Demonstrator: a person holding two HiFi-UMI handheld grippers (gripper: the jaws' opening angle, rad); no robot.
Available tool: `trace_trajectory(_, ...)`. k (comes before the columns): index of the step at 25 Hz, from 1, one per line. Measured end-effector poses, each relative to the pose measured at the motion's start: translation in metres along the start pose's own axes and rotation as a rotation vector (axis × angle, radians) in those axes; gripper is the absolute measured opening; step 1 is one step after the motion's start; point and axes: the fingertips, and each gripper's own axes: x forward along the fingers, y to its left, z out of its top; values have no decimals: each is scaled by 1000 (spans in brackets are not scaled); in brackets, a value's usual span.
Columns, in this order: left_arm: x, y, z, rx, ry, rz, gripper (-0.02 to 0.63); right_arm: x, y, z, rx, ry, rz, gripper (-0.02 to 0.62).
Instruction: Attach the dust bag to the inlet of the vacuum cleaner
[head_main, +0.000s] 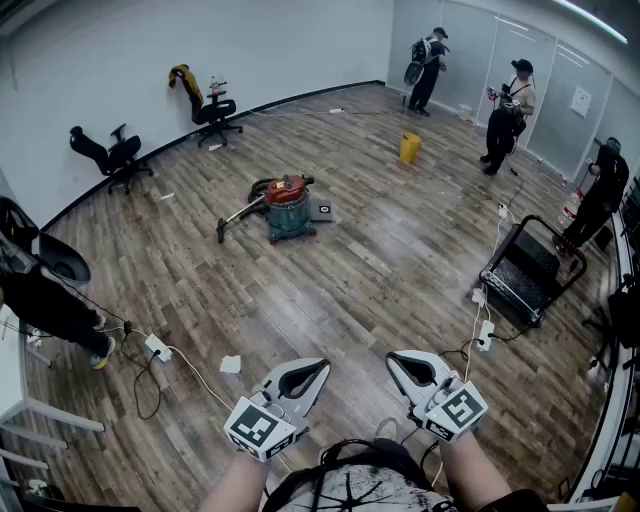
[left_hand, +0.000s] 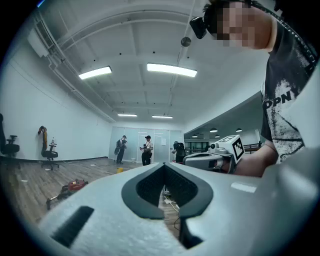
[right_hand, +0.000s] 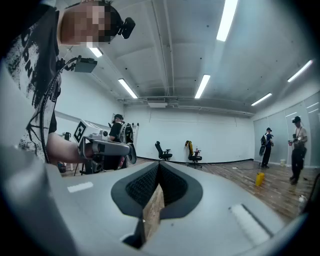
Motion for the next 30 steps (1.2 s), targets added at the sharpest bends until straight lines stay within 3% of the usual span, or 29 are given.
trace_trajectory(13, 2, -11, 6, 6, -10, -43, -2, -6, 5, 2, -40, 10, 0, 3)
trace_trajectory(19, 4, -16, 7, 6, -17, -57, -2, -10, 2, 2, 35, -7, -7, 5)
trace_trajectory(30, 7, -14, -7, 18, -27, -70, -2, -8, 0, -8, -7, 11, -16, 5)
